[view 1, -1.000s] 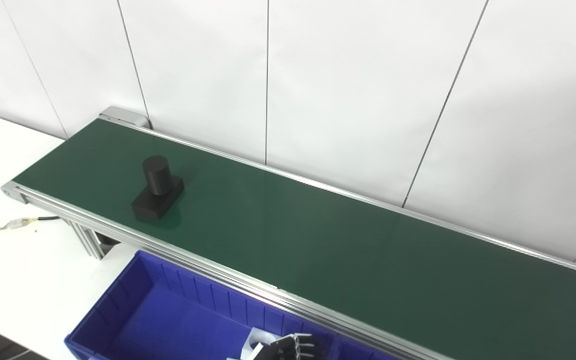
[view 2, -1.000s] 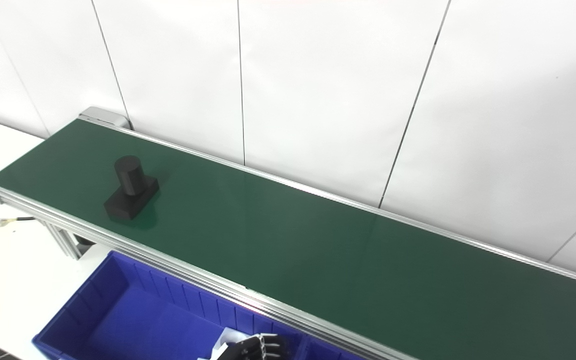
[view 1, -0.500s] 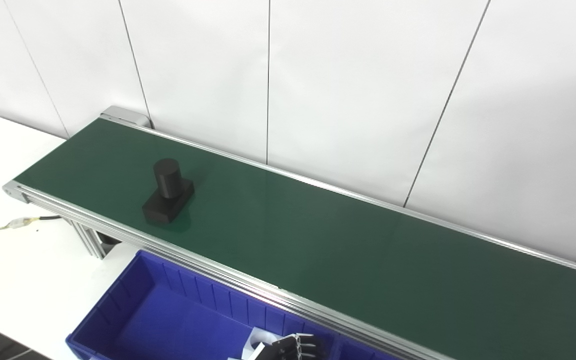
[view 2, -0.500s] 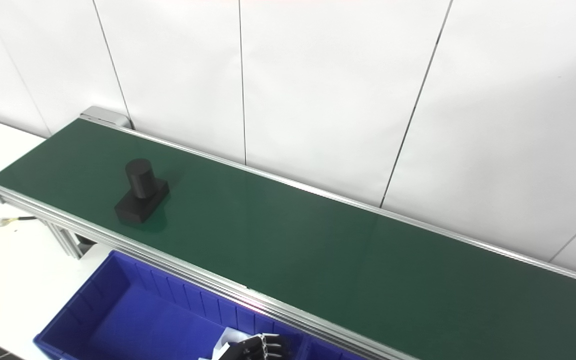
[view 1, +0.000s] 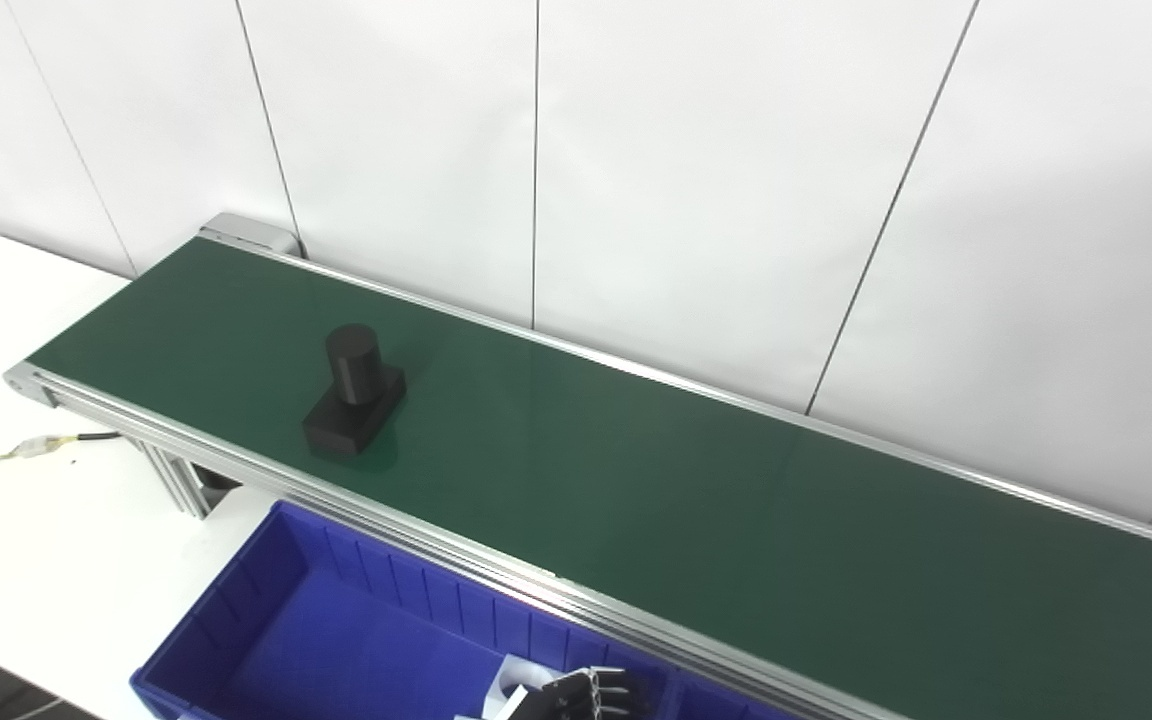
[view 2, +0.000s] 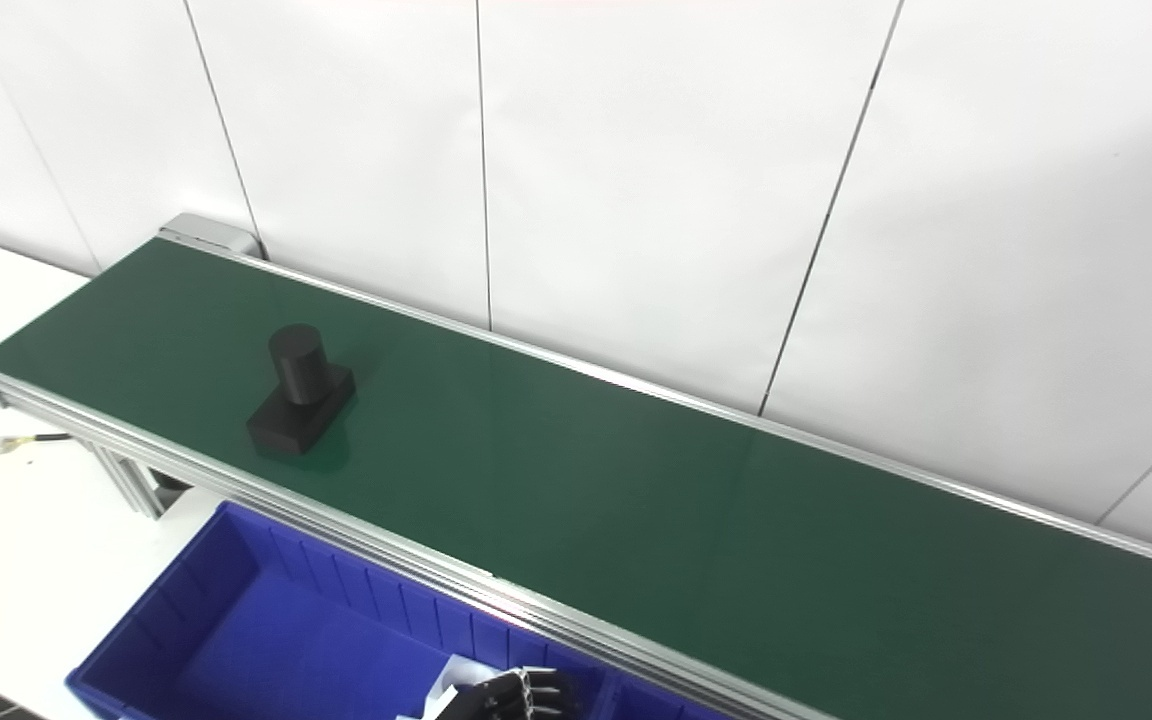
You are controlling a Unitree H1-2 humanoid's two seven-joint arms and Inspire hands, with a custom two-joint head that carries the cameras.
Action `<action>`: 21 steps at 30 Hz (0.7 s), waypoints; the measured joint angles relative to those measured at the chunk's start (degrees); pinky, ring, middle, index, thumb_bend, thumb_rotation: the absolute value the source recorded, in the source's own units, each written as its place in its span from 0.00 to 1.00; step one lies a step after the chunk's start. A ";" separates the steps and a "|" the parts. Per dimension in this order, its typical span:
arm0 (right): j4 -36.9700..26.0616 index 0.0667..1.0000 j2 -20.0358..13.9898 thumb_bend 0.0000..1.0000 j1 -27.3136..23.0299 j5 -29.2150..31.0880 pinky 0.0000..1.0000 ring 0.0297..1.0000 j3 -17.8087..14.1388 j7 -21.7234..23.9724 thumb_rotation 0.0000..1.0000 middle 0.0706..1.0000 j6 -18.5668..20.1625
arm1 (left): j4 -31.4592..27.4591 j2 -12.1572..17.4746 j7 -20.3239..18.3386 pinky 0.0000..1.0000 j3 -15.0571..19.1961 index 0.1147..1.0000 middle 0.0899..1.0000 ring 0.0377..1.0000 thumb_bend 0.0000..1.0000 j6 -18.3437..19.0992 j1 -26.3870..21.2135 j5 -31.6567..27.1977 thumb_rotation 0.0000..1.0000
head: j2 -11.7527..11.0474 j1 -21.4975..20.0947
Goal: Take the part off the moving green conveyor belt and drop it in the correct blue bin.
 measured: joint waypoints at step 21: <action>0.01 0.90 0.06 0.53 0.01 -1.11 0.67 0.75 0.19 -0.44 0.00 0.82 0.00 | 0.00 0.03 -0.01 0.61 0.12 0.64 0.63 0.60 0.76 0.00 0.08 -0.02 0.00 | 0.70 -1.49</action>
